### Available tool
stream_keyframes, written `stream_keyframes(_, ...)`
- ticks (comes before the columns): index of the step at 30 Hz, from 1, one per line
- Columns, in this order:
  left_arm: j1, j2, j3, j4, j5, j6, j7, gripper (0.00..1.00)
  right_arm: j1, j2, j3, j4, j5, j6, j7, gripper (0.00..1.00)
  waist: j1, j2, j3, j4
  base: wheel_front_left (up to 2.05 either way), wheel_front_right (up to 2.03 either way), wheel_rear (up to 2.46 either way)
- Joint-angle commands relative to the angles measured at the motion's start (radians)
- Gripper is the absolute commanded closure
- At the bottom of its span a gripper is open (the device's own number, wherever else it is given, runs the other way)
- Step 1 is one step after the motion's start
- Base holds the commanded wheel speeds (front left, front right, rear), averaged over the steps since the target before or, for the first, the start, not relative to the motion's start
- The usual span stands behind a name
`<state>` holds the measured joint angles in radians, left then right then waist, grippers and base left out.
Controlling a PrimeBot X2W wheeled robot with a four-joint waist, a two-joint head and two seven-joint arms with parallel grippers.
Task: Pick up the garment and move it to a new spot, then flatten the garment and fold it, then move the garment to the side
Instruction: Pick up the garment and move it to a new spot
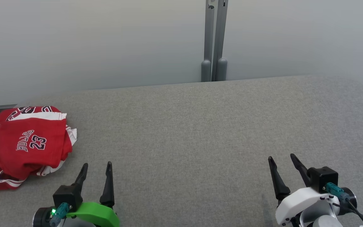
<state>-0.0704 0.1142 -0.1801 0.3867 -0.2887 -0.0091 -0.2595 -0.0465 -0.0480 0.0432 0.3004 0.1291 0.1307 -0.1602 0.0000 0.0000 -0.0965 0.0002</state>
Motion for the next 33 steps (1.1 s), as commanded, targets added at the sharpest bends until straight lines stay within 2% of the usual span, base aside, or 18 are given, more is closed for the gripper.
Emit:
stream_keyframes(1,0.004,0.009,0.000,0.001,-0.005,0.004,-0.003,0.00,0.001,-0.004,-0.002,0.000,0.007,0.000,-0.008,0.00,0.0000,0.0000,0.000,0.001,0.00,0.00,0.00)
stream_keyframes(6,0.002,0.003,0.006,0.012,-0.027,0.002,0.015,0.00,0.009,-0.004,0.005,-0.005,0.017,0.000,-0.011,0.00,0.0000,0.0000,0.002,0.021,0.00,0.00,0.00)
stream_keyframes(11,0.005,0.013,0.008,0.011,-0.035,0.009,0.021,0.00,0.021,-0.004,0.008,-0.010,0.025,0.000,-0.021,0.00,0.0000,0.0000,0.004,0.073,0.00,0.00,0.00)
stream_keyframes(25,0.025,0.057,-0.002,-0.045,-0.022,0.026,0.064,0.00,0.060,-0.003,0.029,-0.021,0.090,0.000,-0.054,0.00,0.0000,0.0000,0.003,0.333,0.00,0.00,0.00)
stream_keyframes(33,0.042,0.068,-0.015,-0.071,-0.025,0.026,0.081,0.00,0.041,-0.004,0.055,-0.001,0.138,0.000,-0.071,0.00,0.0000,0.0000,0.003,0.438,0.00,0.00,0.00)
